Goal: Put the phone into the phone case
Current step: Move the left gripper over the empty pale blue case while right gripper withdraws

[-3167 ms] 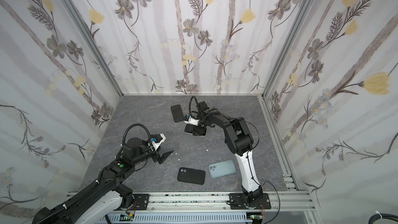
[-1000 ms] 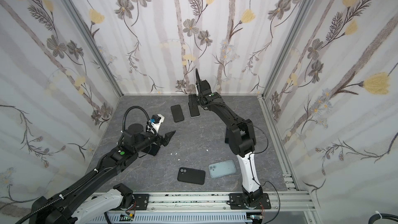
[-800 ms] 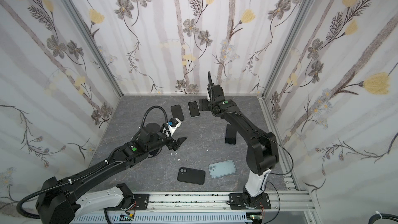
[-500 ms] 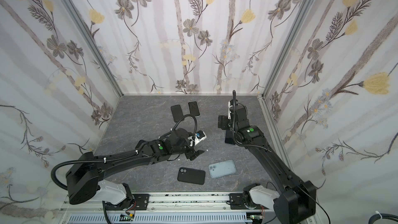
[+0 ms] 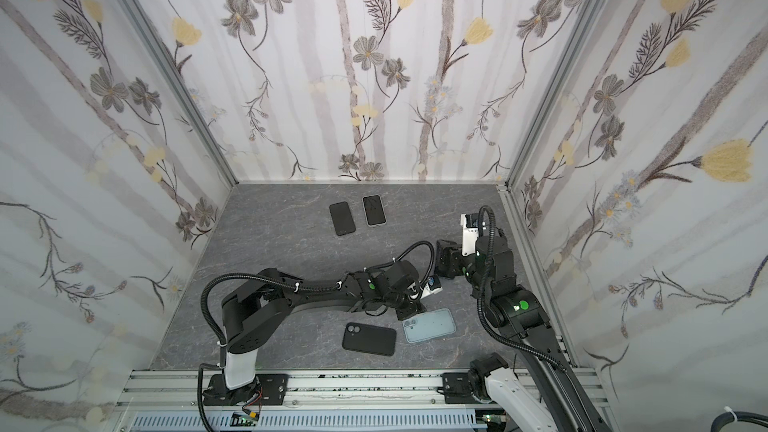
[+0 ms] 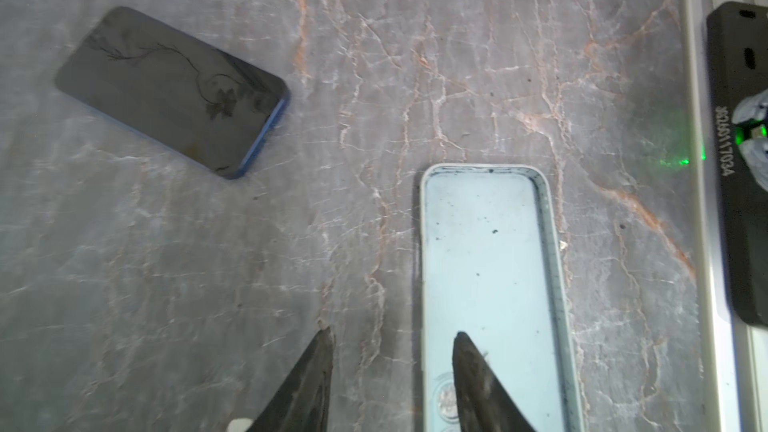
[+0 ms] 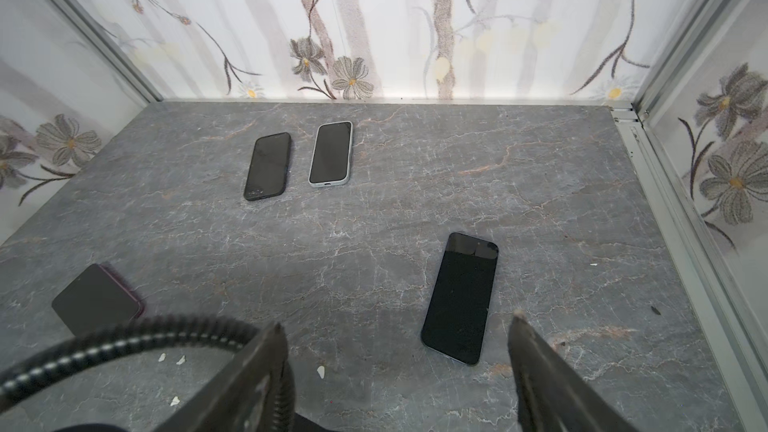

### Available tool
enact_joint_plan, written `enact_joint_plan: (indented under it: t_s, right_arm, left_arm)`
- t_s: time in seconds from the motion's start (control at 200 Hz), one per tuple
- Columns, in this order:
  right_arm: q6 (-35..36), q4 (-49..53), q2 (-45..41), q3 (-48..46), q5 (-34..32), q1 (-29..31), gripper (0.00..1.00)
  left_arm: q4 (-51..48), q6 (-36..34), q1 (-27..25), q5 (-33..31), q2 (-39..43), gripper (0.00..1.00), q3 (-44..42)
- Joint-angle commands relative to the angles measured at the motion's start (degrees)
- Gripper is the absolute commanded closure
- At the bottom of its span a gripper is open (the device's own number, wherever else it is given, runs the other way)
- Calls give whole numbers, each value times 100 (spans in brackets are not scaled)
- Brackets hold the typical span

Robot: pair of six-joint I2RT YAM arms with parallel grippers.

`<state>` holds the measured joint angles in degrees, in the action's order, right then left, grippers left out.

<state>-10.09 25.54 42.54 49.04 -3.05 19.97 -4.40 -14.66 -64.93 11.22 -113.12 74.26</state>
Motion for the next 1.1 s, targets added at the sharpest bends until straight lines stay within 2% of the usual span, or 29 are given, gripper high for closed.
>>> enact_joint_plan:
  t_s: [0.0,0.16,0.39,0.58,0.664,0.804,1.099]
  right_arm:
    - [201,17,-78,-49,205,3,18]
    - [209,-57,-318,-131,135,2,21]
    - [320,-177,-898,-138,-699,4,25]
    - [400,-253,-1238,-133,-1022,5,27]
    - [418,-227,-1276,-115,-1085,3,27]
    - [472,-161,-1263,-94,-1161,7,27]
    - [482,-163,-1071,-149,-1139,4,27]
  left_arm:
    - [-97,-83,-75,222,-202,53,264]
    - [-281,-88,-104,90,-456,57,400]
    - [-402,-260,-105,-20,-499,59,293]
    - [-527,-440,-103,-192,-595,65,300]
    - [-527,-476,-90,-271,-610,66,309]
    - [-646,-525,-38,-417,-640,76,392]
    - [-792,-766,118,-427,-461,82,297]
